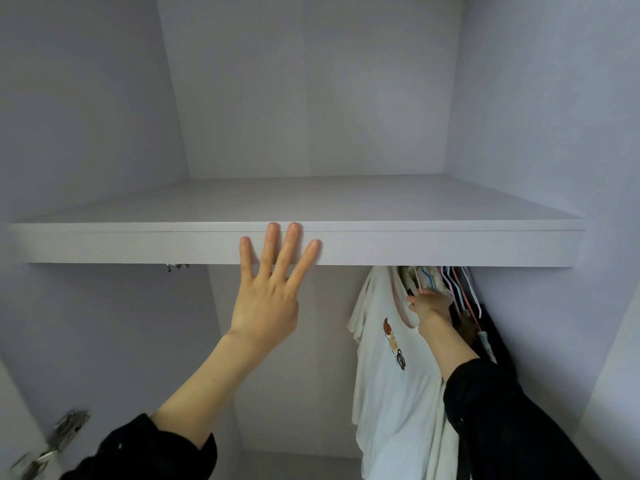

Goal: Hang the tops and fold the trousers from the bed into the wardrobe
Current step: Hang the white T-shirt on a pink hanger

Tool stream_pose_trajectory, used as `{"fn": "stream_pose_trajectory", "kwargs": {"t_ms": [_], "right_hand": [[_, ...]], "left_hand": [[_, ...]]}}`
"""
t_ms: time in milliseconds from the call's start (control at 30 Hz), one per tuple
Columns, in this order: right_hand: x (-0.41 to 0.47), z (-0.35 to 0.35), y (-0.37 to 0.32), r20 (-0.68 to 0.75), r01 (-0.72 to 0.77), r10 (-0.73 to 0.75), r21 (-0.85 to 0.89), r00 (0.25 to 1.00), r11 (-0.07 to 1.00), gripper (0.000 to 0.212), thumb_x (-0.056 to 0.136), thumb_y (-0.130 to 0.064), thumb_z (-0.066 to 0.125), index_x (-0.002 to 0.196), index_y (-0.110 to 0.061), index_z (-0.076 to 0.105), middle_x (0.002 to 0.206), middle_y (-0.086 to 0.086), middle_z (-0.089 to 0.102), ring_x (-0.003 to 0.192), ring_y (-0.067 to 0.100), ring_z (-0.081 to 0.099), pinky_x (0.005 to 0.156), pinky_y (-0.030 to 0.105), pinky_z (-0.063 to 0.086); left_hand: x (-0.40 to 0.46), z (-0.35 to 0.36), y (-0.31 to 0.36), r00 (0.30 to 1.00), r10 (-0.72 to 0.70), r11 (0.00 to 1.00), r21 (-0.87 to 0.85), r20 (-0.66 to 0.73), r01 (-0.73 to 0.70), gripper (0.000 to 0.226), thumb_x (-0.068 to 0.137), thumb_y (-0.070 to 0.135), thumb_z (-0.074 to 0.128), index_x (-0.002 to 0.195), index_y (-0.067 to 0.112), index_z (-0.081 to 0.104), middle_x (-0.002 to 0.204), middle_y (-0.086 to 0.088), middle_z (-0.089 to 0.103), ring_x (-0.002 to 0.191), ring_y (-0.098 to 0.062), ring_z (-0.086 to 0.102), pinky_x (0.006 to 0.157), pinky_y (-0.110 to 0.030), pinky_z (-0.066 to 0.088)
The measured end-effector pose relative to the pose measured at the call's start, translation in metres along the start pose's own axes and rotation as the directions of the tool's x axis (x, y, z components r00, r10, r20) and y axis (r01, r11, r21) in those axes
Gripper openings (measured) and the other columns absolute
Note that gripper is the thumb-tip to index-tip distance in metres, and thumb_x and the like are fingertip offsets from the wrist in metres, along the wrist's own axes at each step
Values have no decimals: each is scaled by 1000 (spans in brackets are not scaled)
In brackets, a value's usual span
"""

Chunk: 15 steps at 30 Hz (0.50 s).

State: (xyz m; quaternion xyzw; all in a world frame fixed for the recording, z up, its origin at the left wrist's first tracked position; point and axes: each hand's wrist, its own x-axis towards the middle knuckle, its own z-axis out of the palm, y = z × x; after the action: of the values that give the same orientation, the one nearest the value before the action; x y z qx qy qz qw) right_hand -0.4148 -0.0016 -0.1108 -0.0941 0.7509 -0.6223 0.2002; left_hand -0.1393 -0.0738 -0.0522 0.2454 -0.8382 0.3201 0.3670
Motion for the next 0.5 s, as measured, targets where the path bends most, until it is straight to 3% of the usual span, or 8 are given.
{"fn": "stream_pose_trajectory", "kwargs": {"t_ms": [133, 267, 400, 500], "right_hand": [[-37, -15, 6, 28, 111, -109, -107, 994, 988, 45, 96, 1, 35, 138, -8, 46, 142, 9, 46, 124, 29, 48, 85, 26, 39], [-83, -41, 18, 78, 229, -215, -360, 973, 904, 39, 98, -8, 35, 134, -8, 48, 141, 14, 45, 125, 34, 46, 99, 34, 38], [-133, -74, 48, 141, 235, -197, -358, 970, 904, 37, 98, -13, 40, 134, -10, 49, 129, 11, 53, 119, 26, 51, 95, 29, 39], [-167, -98, 78, 166, 187, -138, -329, 976, 926, 36, 96, -18, 45, 130, -12, 53, 109, 3, 55, 98, 18, 54, 91, 31, 45]], "left_hand": [[-12, -12, 16, 996, -58, 993, -98, 66, 64, 105, 64, 4, 69, 150, 16, 10, 155, -18, 7, 141, -43, 3, 108, -66, 9], [-47, -19, 49, 986, -86, 927, -351, 142, 131, 87, 74, 8, 66, 147, 16, 20, 154, -19, 15, 142, -38, 5, 110, -59, 12], [-85, -15, 83, 948, 2, 797, -573, 318, 191, 74, 79, 2, 63, 141, 16, 25, 148, -23, 27, 140, -42, 15, 109, -58, 25], [-101, -23, 101, 900, 120, 683, -692, 420, 232, 57, 88, 6, 53, 142, 12, 33, 151, -17, 21, 141, -37, 17, 111, -50, 28]]}}
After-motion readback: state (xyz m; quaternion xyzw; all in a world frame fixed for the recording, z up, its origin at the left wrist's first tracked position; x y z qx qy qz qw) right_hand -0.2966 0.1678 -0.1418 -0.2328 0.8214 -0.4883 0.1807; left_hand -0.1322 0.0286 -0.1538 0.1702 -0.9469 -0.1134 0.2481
